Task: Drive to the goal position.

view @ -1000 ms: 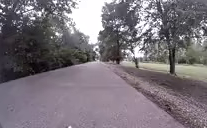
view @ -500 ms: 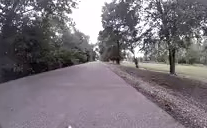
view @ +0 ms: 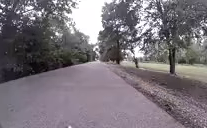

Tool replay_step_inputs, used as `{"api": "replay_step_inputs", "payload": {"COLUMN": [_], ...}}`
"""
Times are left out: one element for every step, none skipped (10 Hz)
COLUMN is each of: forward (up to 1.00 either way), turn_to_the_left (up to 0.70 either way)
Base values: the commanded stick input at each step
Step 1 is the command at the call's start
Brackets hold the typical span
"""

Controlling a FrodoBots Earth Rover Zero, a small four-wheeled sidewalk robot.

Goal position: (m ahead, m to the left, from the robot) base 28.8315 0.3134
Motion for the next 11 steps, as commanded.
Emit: {"api": "replay_step_inputs", "payload": {"forward": [0.06, 0.06, 0.06, 0.06, 0.06, 0.06, 0.06, 0.06, 0.06, 0.06, 0.06], "turn_to_the_left": [0.01, 0.01, 0.01, 0.01, 0.01, 0.01, 0.01, 0.01, 0.01, 0.01, 0.01]}}
